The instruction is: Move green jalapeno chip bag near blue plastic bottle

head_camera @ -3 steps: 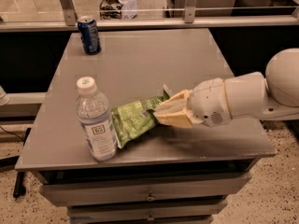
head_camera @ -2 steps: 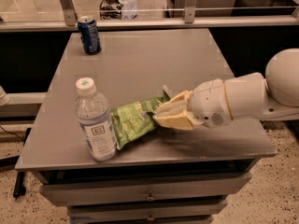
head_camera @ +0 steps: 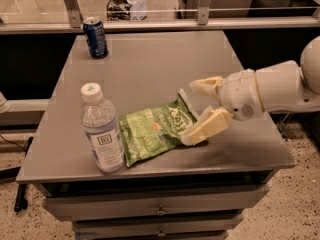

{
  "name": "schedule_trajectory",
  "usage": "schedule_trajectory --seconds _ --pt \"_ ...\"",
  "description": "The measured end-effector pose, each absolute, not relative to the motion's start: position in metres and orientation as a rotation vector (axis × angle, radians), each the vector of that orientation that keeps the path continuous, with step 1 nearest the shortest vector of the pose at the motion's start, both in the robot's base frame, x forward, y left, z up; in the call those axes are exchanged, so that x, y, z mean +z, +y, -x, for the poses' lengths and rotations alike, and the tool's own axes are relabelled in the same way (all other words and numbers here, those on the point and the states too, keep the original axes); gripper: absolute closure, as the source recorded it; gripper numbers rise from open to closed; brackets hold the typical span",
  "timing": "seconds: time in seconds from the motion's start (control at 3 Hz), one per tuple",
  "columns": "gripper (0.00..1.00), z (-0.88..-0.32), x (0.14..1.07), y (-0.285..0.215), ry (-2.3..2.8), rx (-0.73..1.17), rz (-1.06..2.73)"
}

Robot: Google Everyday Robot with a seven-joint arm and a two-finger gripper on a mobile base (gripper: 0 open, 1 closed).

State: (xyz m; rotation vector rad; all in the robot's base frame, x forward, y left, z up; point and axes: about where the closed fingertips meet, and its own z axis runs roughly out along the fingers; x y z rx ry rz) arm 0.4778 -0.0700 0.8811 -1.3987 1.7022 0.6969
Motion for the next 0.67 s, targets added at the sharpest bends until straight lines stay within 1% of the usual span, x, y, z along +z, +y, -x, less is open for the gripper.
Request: schedule_trajectory --seconds 0.67 --pt "0.0 -0.566 0.938 -0.173 1.66 0.476 1.295"
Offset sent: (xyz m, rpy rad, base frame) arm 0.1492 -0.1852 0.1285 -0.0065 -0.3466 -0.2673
